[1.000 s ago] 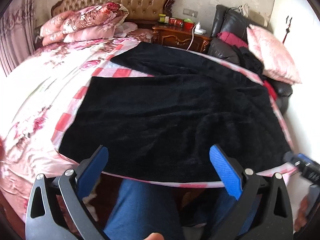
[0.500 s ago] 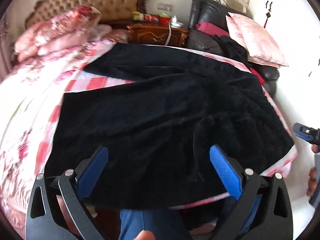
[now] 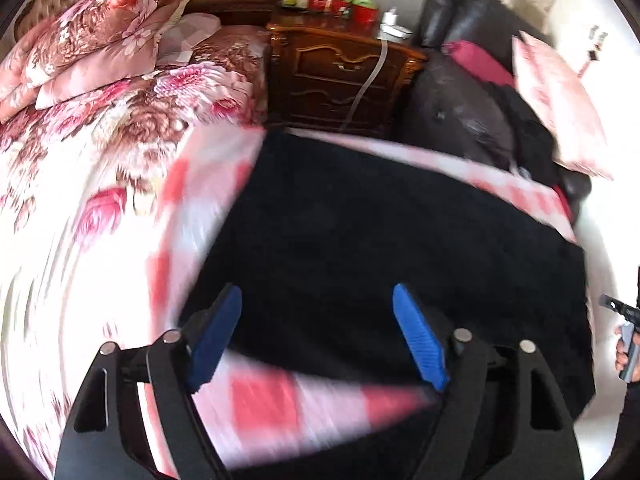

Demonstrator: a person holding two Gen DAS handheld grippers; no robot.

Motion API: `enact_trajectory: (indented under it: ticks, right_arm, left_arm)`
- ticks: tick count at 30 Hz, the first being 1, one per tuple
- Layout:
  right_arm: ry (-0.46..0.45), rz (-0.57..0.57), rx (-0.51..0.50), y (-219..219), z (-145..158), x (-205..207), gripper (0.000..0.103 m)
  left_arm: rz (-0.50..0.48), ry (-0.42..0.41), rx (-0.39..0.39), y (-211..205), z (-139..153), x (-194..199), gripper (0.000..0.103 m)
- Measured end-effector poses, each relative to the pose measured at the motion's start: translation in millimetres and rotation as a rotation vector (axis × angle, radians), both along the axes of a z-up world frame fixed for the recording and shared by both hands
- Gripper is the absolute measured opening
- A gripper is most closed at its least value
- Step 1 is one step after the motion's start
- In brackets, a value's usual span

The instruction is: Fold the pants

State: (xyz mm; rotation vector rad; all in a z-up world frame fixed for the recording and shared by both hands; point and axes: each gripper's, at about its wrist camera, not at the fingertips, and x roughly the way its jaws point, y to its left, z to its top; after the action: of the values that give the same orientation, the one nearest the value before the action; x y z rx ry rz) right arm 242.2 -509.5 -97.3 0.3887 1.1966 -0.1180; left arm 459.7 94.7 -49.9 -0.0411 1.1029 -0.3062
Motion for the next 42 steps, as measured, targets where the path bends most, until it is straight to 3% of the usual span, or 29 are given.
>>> enact_trajectory:
  ticks: [2,8,12,16,18,20,21,22,24,27,30,36,40,42]
  right_arm:
    - [0.009,-0.012,0.026,-15.7,-7.5,22.9,0.099]
    - [0.019,0.010,0.064,-37.6,-25.8,74.5,0.099]
    - [0.013,0.020,0.106,-47.9,-36.3,91.5,0.098]
    - [0.022,0.061,0.105,-40.3,-42.9,98.8,0.089]
    - [0.022,0.078,0.084,-36.3,-42.8,102.5,0.086]
    - [0.030,0.082,0.042,-31.8,-40.5,102.5,0.066]
    - [0.030,0.089,0.028,-29.9,-39.6,103.1,0.049]
    - [0.029,0.102,0.030,-27.5,-39.3,103.6,0.046]
    - [0.032,0.125,0.002,-22.5,-38.4,105.9,0.041]
    - [-0.002,0.093,0.035,-31.4,-30.3,109.2,0.035]
    - [-0.057,0.061,0.073,-41.6,-15.0,119.1,0.032]
    - [-0.199,-0.019,0.048,-46.2,19.2,129.3,0.031]
    - [-0.256,-0.016,0.060,-40.1,31.7,97.8,0.028]
    - [-0.288,-0.030,0.079,-40.0,40.6,77.2,0.027]
  left_arm:
    - [0.017,0.019,-0.027,4.3,-5.7,42.3,0.070]
    - [0.030,0.062,-0.058,-2.7,-22.7,134.6,0.069]
    - [0.026,0.094,-0.052,-14.0,-40.4,166.0,0.068]
    - [0.025,0.126,0.016,-15.4,-63.1,182.2,0.063]
    - [0.025,0.133,0.000,-15.2,-68.1,184.8,0.061]
    - [-0.011,0.144,0.010,-22.8,-73.9,188.6,0.042]
    - [-0.024,0.130,0.044,-26.3,-74.1,186.7,0.028]
    - [-0.043,0.124,0.075,-29.8,-75.1,188.5,0.014]
    - [-0.046,0.133,0.038,-26.8,-73.4,191.2,0.012]
    - [-0.033,0.100,0.009,-21.1,-60.3,195.5,0.011]
    - [0.009,0.016,-0.070,-15.4,-25.5,200.3,0.011]
    - [0.052,-0.096,-0.096,-22.4,29.9,189.6,0.011]
    - [0.012,-0.141,-0.135,-12.9,57.6,145.3,0.011]
    - [-0.011,-0.189,-0.153,-2.4,76.9,105.4,0.011]
